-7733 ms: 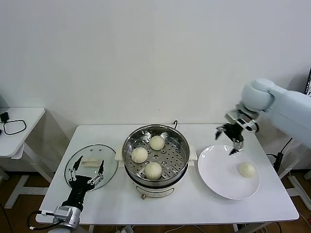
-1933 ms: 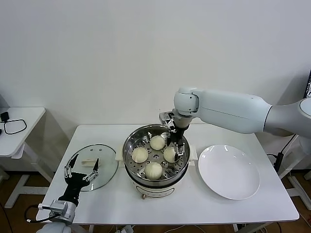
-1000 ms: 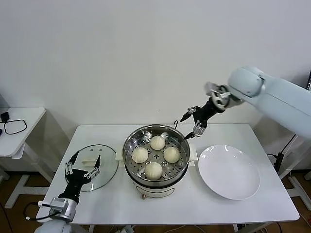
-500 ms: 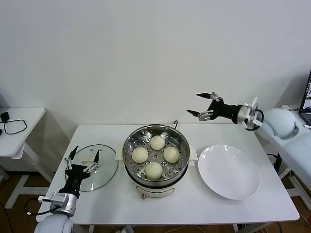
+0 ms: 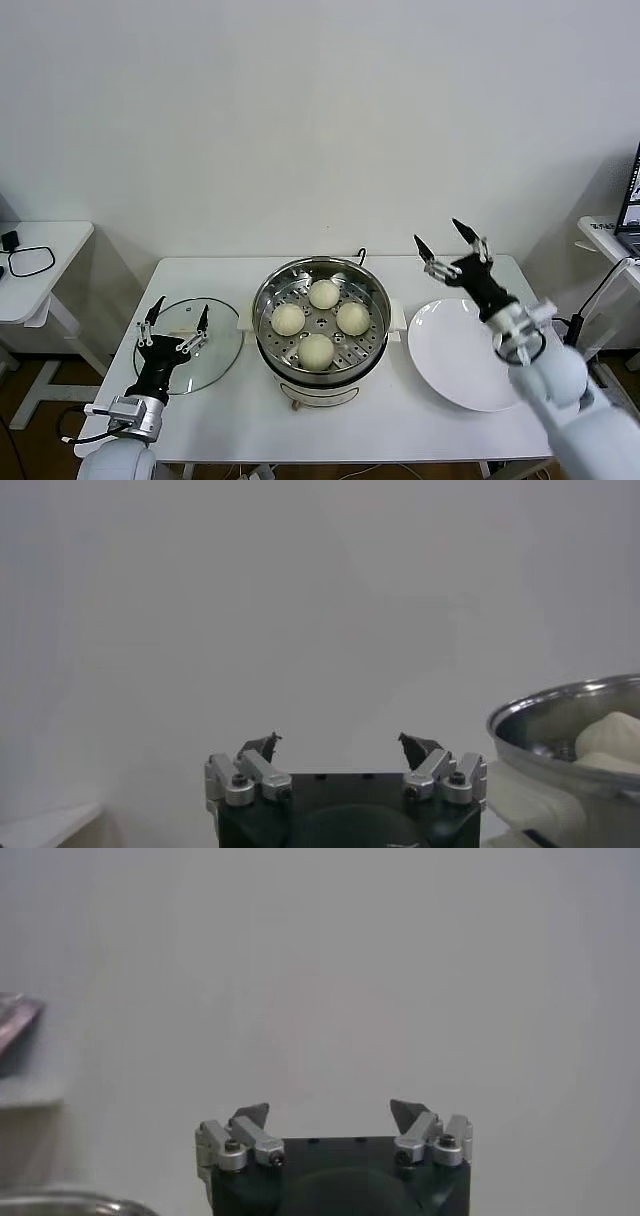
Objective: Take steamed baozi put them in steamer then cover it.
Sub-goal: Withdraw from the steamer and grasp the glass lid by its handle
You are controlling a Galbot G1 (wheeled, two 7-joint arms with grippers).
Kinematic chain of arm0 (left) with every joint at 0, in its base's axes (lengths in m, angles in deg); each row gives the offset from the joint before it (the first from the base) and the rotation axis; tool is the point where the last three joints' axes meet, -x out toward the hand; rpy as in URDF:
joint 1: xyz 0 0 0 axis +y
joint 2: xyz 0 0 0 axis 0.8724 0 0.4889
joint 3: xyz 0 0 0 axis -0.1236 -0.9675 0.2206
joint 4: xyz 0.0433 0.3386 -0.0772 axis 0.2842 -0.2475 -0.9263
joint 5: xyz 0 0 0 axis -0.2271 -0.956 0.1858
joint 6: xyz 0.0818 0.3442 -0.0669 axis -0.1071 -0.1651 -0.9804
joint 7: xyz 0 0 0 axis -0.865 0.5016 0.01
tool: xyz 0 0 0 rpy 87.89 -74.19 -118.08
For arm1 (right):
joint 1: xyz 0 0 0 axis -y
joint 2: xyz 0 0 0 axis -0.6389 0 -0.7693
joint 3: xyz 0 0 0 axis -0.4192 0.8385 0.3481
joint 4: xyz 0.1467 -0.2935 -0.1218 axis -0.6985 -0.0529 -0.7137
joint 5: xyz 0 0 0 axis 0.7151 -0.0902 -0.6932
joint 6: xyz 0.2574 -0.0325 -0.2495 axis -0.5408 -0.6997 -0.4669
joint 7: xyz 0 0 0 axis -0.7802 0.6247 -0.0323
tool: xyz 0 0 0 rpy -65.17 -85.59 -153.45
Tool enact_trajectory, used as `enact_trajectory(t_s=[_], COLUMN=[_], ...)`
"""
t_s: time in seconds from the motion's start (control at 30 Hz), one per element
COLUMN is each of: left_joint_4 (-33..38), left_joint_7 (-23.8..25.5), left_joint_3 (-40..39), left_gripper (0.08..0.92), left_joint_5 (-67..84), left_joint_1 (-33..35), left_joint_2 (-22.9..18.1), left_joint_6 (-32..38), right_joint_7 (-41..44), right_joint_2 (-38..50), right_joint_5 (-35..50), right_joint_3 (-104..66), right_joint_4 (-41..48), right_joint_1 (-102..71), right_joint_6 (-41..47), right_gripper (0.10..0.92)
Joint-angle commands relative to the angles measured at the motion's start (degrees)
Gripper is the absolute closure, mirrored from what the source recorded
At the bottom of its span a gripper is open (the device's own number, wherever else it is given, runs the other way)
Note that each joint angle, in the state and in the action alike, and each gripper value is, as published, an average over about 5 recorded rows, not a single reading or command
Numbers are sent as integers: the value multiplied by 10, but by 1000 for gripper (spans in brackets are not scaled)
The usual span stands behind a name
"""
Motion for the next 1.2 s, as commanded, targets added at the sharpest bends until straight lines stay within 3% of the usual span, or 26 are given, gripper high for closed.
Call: enact_trajectory(t_s=[0.03, 0.2, 0.3, 0.57, 0.77, 1.2], left_joint_4=[-8, -33, -72, -208, -269, -334], left_joint_7=[-7, -24, -53, -188, -250, -280], left_joint_3=[-8, -4, 4, 39, 49, 47], left_gripper=[177, 177, 177, 177, 177, 177], left_joint_5=[-45, -133, -264, -631, -764, -814], left_joint_1=[10, 19, 23, 9, -18, -96], left_joint_2=[3, 7, 15, 43, 63, 86], left_joint_6=[47, 94, 154, 273, 283, 260], right_joint_7=[-83, -75, -73, -69, -66, -61], right_joint_2=[-149, -173, -180, -188, -190, -201], right_joint_5=[-82, -90, -95, -92, -88, -86], right_joint_3=[-76, -69, -63, -50, -50, -48], right_joint_4=[-53, -41, -29, -17, -6, 5], right_joint_1=[-200, -223, -226, -215, -205, -196], right_joint_6=[-112, -128, -134, -129, -124, -116], right_gripper=[203, 203, 203, 203, 203, 203])
